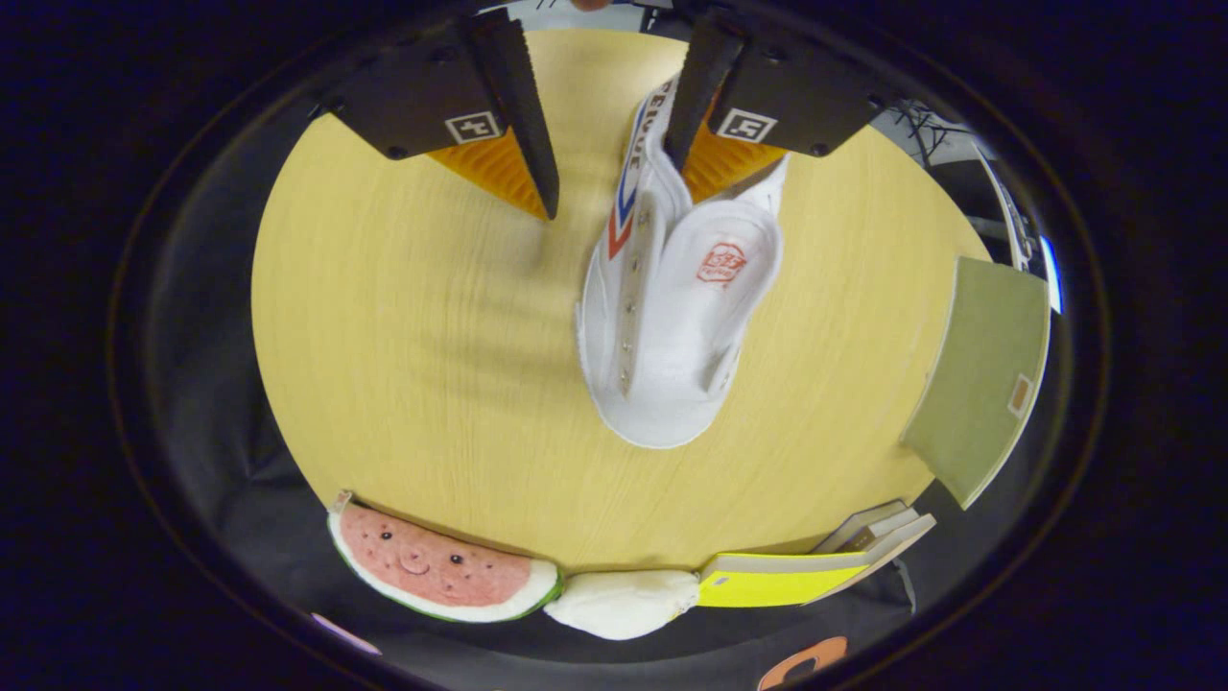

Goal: Open the storage box then place both shoes into the box .Put the left shoe in first, then the right shoe, with the right side of both shoes facing outward in a uniform manner.

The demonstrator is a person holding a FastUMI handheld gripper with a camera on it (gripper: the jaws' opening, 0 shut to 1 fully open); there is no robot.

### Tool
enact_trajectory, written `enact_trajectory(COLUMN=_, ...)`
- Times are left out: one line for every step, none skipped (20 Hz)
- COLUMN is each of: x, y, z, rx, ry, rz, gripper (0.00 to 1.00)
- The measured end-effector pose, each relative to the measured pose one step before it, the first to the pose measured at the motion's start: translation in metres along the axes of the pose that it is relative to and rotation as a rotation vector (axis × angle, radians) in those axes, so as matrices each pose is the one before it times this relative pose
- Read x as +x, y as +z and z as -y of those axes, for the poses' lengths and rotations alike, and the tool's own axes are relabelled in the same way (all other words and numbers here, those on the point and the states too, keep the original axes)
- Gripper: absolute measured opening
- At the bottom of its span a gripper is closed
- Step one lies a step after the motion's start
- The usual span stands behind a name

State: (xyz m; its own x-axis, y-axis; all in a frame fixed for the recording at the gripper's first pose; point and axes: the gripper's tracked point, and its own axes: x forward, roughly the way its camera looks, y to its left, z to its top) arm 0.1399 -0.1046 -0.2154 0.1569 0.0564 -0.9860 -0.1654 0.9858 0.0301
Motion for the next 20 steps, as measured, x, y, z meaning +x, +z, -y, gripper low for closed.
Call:
enact_trajectory(x=0.00104, y=0.00004, z=-0.00348, rx=0.00098, ry=0.02787, rz=-0.00738, gripper=0.56)
enact_trajectory(x=-0.00070, y=-0.00172, z=-0.00358, rx=0.00745, ry=0.01494, rz=-0.00747, gripper=0.44)
enact_trajectory(x=-0.00055, y=0.00177, z=0.00070, rx=0.00023, ry=-0.00326, rz=0.00673, gripper=0.32)
enact_trajectory(x=-0.00075, y=0.00005, z=0.00203, rx=-0.00185, ry=-0.00731, rz=0.00029, gripper=0.27)
enact_trajectory(x=0.00011, y=-0.00124, z=0.00348, rx=0.01982, ry=-0.00894, rz=0.00838, gripper=0.18)
enact_trajectory(x=0.00042, y=0.00013, z=-0.00082, rx=0.00383, ry=0.00928, rz=0.00542, gripper=0.10)
enact_trajectory(x=-0.00036, y=-0.00038, z=-0.00042, rx=0.01674, ry=0.01439, rz=0.00770, gripper=0.06)
enact_trajectory(x=-0.00045, y=-0.00065, z=-0.00300, rx=0.02872, ry=0.02816, rz=0.01145, gripper=0.06)
enact_trajectory(x=-0.00030, y=-0.00213, z=-0.00526, rx=0.04108, ry=0.04053, rz=0.00575, gripper=0.06)
enact_trajectory(x=-0.00103, y=-0.00242, z=-0.00877, rx=0.03829, ry=0.05037, rz=0.00874, gripper=0.06)
enact_trajectory(x=-0.00097, y=-0.00159, z=-0.00816, rx=0.03395, ry=0.04455, rz=0.01037, gripper=0.06)
enact_trajectory(x=-0.00110, y=-0.00175, z=-0.00688, rx=0.02182, ry=0.03235, rz=0.01366, gripper=0.05)
enact_trajectory(x=-0.00124, y=-0.00173, z=-0.00619, rx=0.00981, ry=0.02103, rz=0.01117, gripper=0.05)
enact_trajectory(x=-0.00131, y=-0.00127, z=-0.00449, rx=0.01623, ry=0.01644, rz=0.01080, gripper=0.05)
enact_trajectory(x=-0.00272, y=-0.00151, z=-0.00658, rx=0.01149, ry=0.01585, rz=0.00723, gripper=0.05)
enact_trajectory(x=-0.00350, y=-0.00078, z=-0.00828, rx=0.00886, ry=0.01390, rz=0.01326, gripper=0.05)
enact_trajectory(x=-0.00116, y=0.00036, z=-0.00685, rx=-0.00056, ry=0.01180, rz=0.01251, gripper=0.05)
enact_trajectory(x=-0.00092, y=0.00107, z=-0.00636, rx=0.00874, ry=0.01391, rz=0.01510, gripper=0.05)
enact_trajectory(x=0.00015, y=0.00029, z=-0.00710, rx=0.01310, ry=0.01864, rz=0.01369, gripper=0.05)
enact_trajectory(x=0.00121, y=0.00029, z=-0.00730, rx=0.01419, ry=0.02242, rz=0.01446, gripper=0.05)
